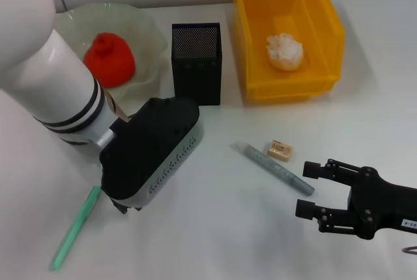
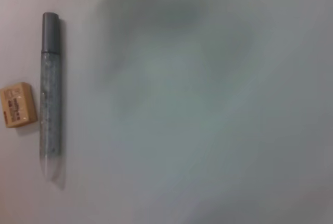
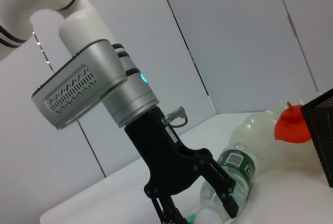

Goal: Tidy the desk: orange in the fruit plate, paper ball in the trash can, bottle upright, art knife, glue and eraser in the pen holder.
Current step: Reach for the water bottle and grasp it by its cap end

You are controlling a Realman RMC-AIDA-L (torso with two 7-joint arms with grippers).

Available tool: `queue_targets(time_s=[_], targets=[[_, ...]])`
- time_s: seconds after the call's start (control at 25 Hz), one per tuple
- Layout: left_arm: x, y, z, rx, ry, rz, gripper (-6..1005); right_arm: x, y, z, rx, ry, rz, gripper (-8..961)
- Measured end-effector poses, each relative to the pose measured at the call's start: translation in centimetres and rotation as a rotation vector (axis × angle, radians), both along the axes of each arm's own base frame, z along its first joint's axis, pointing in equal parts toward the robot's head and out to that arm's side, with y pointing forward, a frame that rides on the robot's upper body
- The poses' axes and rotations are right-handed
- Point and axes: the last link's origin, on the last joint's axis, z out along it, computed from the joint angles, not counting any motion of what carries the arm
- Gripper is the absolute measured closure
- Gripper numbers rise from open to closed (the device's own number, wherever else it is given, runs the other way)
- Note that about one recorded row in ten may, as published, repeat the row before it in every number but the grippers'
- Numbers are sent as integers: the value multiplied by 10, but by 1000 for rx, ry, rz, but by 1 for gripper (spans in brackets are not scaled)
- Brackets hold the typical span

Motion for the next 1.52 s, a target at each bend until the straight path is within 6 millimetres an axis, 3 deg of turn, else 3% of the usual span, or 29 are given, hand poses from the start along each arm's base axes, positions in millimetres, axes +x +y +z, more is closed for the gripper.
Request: queue_targets(time_s=[0.72, 0.96, 1.52], targets=[[-5, 1, -9, 10, 25, 1, 140, 2, -2, 0, -7, -9, -5, 109], [-7, 1, -9, 16, 33, -3, 285, 3, -3, 0, -8, -8, -7, 109], [-12, 2, -12, 25, 57, -35, 376, 2, -2, 0, -8, -9, -5, 109]])
